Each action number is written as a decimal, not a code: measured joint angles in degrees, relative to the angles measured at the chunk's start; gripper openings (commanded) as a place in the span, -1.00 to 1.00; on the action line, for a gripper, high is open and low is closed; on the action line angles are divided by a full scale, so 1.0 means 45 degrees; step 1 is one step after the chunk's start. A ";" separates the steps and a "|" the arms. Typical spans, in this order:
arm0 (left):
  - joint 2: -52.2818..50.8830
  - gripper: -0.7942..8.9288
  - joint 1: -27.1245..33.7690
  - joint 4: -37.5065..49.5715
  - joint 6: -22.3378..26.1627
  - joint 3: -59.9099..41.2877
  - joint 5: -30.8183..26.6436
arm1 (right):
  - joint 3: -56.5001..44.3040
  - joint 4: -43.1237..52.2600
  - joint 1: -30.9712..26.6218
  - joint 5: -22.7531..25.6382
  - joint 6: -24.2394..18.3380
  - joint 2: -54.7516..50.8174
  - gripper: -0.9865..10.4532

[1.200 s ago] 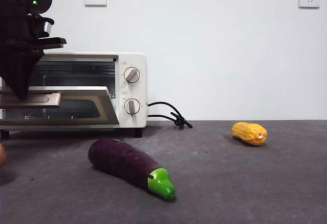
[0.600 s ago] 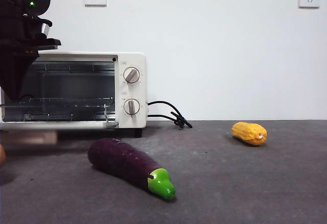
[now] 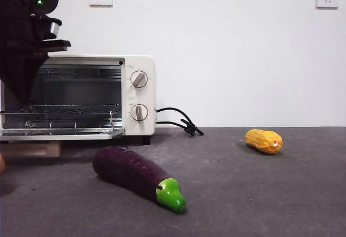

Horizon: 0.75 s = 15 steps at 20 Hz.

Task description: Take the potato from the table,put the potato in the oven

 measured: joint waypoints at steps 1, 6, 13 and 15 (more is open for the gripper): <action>-0.0223 -0.85 -0.0078 0.0151 0.0044 0.0000 0.0000 | 0.0000 0.0015 0.0000 0.0000 -0.0053 0.0000 -0.82; -0.2875 -0.85 -0.0355 0.0627 0.0126 0.0005 0.0010 | 0.0000 0.1389 0.0000 -0.0680 -0.0102 0.0141 -0.77; -0.7844 -0.85 -0.0413 0.0665 0.0219 0.0015 0.0024 | 0.0034 0.4488 0.1341 -0.1190 0.1530 0.1729 -0.49; -0.9102 -0.85 -0.0413 0.0661 0.0515 0.0068 0.0019 | 0.0034 0.5571 0.2497 -0.1195 0.1841 0.2414 -0.49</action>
